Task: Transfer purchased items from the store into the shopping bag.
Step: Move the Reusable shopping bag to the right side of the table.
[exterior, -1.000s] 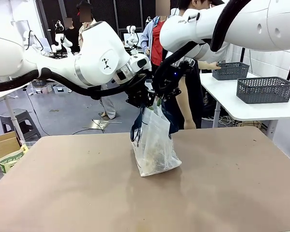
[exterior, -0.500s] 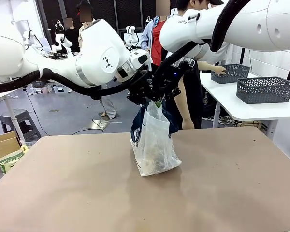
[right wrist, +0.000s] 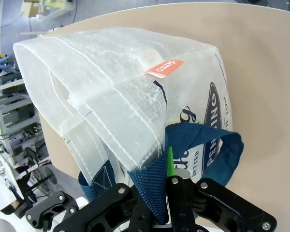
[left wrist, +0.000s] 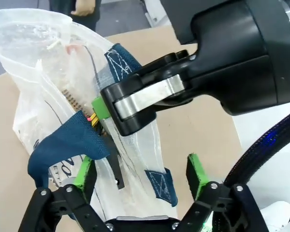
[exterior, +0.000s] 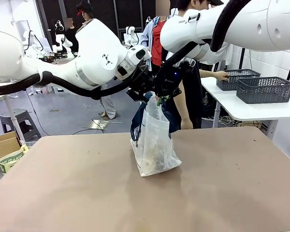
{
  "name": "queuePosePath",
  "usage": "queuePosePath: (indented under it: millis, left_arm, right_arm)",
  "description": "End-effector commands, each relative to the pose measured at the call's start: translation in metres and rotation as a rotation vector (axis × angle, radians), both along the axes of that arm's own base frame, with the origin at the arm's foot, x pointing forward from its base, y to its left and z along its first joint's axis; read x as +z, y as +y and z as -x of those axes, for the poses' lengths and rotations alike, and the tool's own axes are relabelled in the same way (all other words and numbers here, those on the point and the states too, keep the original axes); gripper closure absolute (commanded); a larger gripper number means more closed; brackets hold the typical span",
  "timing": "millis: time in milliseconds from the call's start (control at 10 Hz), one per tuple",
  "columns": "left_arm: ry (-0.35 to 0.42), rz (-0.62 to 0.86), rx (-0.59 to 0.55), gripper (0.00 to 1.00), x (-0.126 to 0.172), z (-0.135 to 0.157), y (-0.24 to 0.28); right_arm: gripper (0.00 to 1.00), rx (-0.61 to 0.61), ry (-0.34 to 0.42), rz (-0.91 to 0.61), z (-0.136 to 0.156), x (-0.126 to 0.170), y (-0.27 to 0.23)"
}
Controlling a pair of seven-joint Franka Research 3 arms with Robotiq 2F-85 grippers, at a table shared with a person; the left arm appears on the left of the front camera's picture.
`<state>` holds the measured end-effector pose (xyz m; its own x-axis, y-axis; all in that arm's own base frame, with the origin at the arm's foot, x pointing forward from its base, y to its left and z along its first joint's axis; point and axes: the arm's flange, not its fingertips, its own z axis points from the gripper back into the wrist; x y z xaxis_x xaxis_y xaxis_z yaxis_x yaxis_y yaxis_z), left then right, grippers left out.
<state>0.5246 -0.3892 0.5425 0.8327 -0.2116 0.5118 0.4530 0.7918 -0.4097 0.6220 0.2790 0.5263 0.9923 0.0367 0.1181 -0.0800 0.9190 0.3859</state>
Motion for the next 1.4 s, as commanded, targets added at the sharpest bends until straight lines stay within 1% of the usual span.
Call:
queuePosePath:
  millis: [0,300,400,600,800,1000,1300]
  left_arm:
    - [-0.007,0.029,-0.021,0.00,-0.006,0.012,0.011]
    - [0.001,0.036,-0.055,0.00,-0.010,0.015,0.010]
    - [0.024,0.020,-0.070,0.00,-0.017,0.016,0.007]
    - [0.061,-0.036,-0.075,0.00,-0.028,0.019,0.005]
    - [0.049,-0.094,-0.090,0.00,-0.037,0.024,-0.001]
    - [0.047,-0.113,-0.076,0.39,-0.039,0.024,0.000]
    - [0.076,-0.142,-0.052,0.98,-0.037,0.024,0.001]
  right_arm:
    - [1.00,-0.035,-0.014,-0.034,-0.001,0.003,0.001]
    - [1.00,-0.036,-0.013,-0.033,-0.001,0.002,0.000]
    - [1.00,-0.037,-0.011,-0.035,-0.001,0.002,0.000]
    - [1.00,-0.039,-0.010,-0.036,0.000,0.001,0.000]
    - [1.00,-0.042,-0.010,-0.036,-0.001,0.002,0.001]
    - [1.00,-0.038,-0.008,-0.036,-0.001,0.002,0.001]
    - [1.00,-0.044,-0.003,-0.021,-0.001,0.000,0.001]
